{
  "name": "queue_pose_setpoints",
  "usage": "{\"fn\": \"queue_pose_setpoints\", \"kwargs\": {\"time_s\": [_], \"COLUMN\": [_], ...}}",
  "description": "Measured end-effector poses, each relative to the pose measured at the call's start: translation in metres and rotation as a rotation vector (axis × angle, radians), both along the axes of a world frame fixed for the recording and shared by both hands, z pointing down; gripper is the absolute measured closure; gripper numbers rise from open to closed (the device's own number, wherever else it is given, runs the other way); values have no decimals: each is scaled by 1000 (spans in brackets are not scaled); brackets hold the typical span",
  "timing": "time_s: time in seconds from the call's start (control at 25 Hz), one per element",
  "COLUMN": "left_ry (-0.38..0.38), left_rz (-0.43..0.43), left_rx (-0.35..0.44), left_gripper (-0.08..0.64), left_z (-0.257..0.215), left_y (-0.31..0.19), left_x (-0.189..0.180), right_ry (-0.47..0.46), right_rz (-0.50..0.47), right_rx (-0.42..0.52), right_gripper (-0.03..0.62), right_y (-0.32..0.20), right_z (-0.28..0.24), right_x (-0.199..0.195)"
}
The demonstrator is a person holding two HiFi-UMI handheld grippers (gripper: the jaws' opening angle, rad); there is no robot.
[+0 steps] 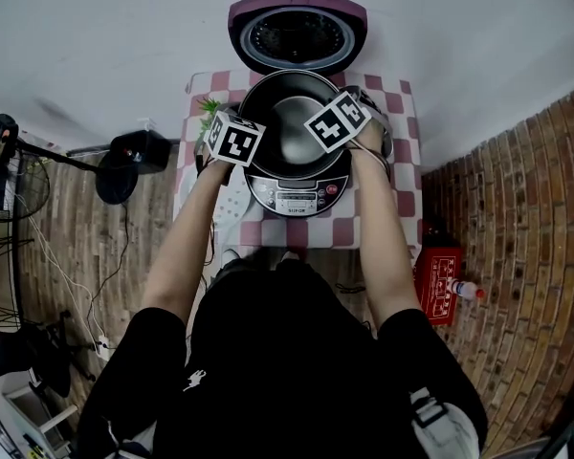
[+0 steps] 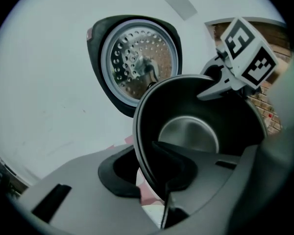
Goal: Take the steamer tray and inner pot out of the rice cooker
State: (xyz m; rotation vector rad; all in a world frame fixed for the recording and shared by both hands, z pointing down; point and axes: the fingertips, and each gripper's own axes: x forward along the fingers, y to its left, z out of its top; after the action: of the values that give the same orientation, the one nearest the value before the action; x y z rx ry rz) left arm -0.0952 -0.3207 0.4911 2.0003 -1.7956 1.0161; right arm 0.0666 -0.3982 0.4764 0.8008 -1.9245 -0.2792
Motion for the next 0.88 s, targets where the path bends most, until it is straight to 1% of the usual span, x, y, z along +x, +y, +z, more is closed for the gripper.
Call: {"fn": "queue_pose_setpoints", "kwargs": {"time_s": [0.08, 0.12, 0.16, 0.24, 0.36, 0.44, 0.52, 0.56, 0.64, 0.72, 0.8, 0.88], "left_ry": [5, 9, 16, 36, 46, 45, 73, 93, 133, 173, 216, 248], "left_rz": [-2, -4, -7, -7, -10, -15, -7, -3, 1, 9, 22, 35], "left_rx": [23, 36, 48, 63, 92, 127, 163, 181, 221, 268, 316, 351], "left_gripper": [489, 491, 494, 494, 474, 445, 397, 391, 391, 396, 421, 476], "left_z": [-7, -10, -12, -15, -18, -24, -34, -40, -54, -70, -85, -96], "left_y": [5, 7, 10, 13, 19, 24, 33, 38, 49, 59, 70, 80], "left_x": [1, 2, 2, 3, 3, 2, 3, 4, 3, 4, 7, 9], "right_ry": [-38, -63, -90, -135, -165, -176, -187, -191, -205, -230, -257, -277], "right_rz": [2, 5, 9, 17, 19, 34, 57, 70, 95, 126, 162, 197], "right_rx": [13, 24, 38, 60, 99, 146, 204, 235, 287, 314, 330, 350], "right_gripper": [527, 557, 565, 576, 582, 583, 583, 583, 583, 583, 583, 583], "right_y": [6, 9, 11, 16, 23, 27, 32, 34, 39, 45, 52, 59], "right_z": [-11, -18, -25, -39, -57, -68, -79, -84, -95, -105, -114, -123], "right_x": [-1, -2, -2, -1, -1, 0, 4, 5, 7, 12, 19, 26]}}
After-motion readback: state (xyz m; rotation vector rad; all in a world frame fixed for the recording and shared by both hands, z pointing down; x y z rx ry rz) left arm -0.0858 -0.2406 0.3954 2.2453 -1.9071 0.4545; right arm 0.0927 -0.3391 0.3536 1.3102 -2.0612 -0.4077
